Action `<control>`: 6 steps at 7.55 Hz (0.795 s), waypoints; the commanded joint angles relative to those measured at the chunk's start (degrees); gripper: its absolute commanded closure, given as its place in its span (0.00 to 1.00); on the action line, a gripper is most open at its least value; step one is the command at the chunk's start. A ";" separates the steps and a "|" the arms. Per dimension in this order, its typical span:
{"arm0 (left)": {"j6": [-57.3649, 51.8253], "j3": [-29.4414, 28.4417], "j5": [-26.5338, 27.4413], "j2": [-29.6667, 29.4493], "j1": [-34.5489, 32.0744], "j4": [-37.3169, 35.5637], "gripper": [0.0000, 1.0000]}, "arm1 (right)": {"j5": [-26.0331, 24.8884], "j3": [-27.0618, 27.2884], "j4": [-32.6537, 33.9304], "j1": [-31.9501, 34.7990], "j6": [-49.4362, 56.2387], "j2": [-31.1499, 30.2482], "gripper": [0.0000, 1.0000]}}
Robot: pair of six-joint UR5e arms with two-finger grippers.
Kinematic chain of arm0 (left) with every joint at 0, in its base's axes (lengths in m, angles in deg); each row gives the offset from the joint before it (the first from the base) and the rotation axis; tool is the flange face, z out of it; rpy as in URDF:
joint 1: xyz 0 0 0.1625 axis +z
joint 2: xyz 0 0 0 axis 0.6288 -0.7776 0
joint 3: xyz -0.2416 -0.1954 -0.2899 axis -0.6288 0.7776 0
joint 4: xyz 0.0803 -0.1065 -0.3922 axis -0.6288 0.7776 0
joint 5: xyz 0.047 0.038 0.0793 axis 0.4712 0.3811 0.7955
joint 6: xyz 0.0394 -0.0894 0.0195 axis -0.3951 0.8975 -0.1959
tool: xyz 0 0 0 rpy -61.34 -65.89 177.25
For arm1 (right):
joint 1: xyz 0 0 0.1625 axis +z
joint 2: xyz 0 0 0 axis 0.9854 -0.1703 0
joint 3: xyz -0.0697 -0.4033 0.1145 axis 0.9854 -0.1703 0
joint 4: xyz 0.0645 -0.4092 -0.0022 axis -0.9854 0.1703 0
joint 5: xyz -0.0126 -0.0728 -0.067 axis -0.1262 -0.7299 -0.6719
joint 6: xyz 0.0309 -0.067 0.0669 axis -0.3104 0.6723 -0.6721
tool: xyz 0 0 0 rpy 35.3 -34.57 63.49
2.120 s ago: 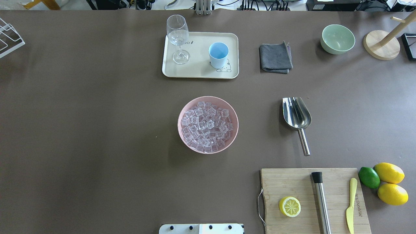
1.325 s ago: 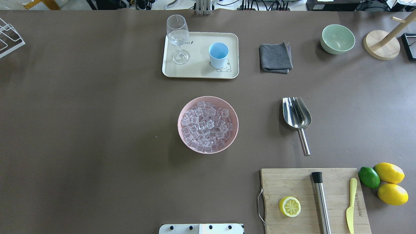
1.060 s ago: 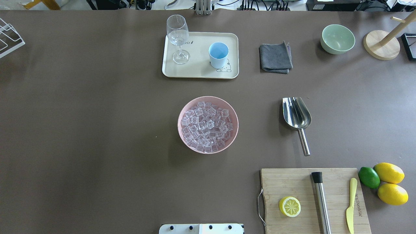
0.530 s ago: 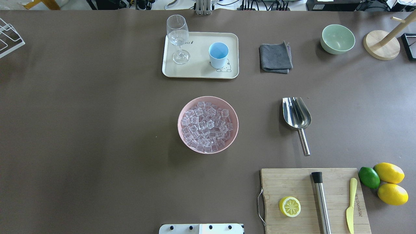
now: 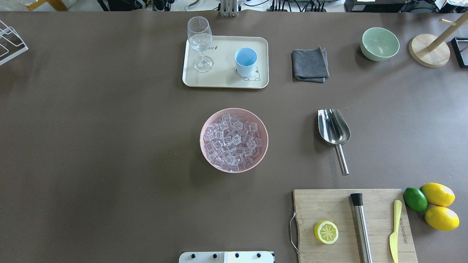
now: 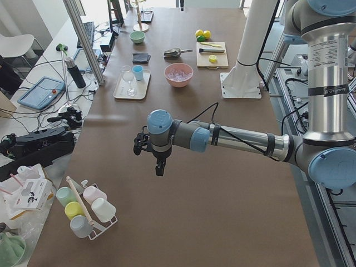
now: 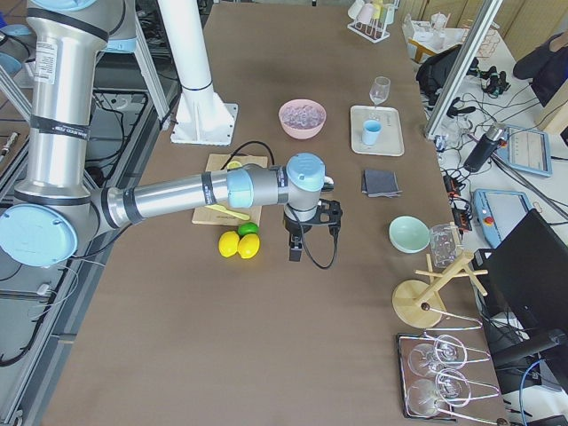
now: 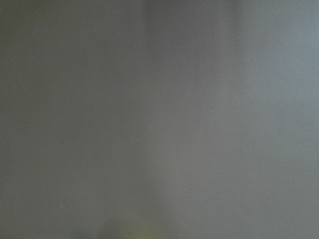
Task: Put ice in cup with scoop
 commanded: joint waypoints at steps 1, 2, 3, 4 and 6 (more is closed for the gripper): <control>-0.05 2.64 0.05 -0.43 3.65 2.36 0.01 | 0.16 5.31 -0.28 -10.70 -10.10 1.93 0.01; -0.05 3.26 0.31 -0.43 5.50 5.60 0.01 | -0.01 5.49 -2.63 -15.53 -18.32 3.68 0.01; -0.13 4.22 1.97 -0.52 6.74 7.19 0.01 | -0.88 5.32 -6.31 -20.10 -24.67 4.39 0.01; -0.05 4.40 2.07 -0.52 9.97 12.26 0.01 | -2.28 5.23 -10.35 -24.41 -30.22 4.66 0.01; -0.05 6.07 2.25 -2.61 14.12 15.47 0.01 | -8.07 3.66 -15.64 -31.71 -40.16 6.40 0.01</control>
